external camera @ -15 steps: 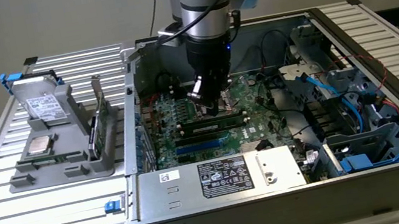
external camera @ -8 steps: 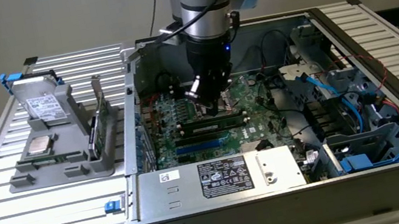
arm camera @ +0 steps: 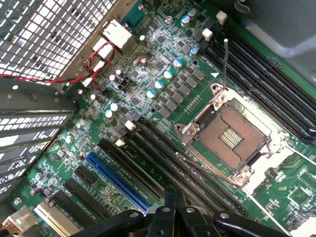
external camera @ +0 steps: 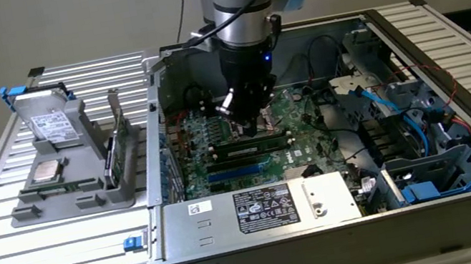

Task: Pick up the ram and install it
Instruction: 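Press down the ram until it locks into place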

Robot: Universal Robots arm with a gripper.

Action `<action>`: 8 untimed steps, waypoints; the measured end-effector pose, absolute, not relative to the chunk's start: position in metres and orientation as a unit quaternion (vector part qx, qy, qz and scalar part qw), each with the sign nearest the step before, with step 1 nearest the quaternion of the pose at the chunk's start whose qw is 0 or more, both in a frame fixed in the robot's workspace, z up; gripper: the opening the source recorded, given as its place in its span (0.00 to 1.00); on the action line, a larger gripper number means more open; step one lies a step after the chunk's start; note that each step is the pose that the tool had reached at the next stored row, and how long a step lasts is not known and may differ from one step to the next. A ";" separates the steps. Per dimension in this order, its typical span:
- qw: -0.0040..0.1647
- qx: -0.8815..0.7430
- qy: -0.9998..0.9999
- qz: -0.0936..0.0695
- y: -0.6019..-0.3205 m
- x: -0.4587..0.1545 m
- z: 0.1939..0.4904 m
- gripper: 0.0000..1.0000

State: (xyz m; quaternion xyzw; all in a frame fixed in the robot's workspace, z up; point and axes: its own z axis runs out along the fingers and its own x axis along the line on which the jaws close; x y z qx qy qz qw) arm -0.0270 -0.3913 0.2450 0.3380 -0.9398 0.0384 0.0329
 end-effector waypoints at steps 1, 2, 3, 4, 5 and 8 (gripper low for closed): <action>0.033 0.332 -0.942 0.038 -0.391 -0.027 0.245 0.11; 0.033 0.327 -0.944 0.038 -0.391 -0.027 0.245 0.11; 0.033 0.321 -0.946 0.038 -0.391 -0.027 0.245 0.11; 0.033 0.316 -0.947 0.038 -0.391 -0.027 0.245 0.11; 0.032 0.311 -0.949 0.038 -0.391 -0.027 0.245 0.11; 0.031 0.295 -0.954 0.038 -0.391 -0.027 0.245 0.11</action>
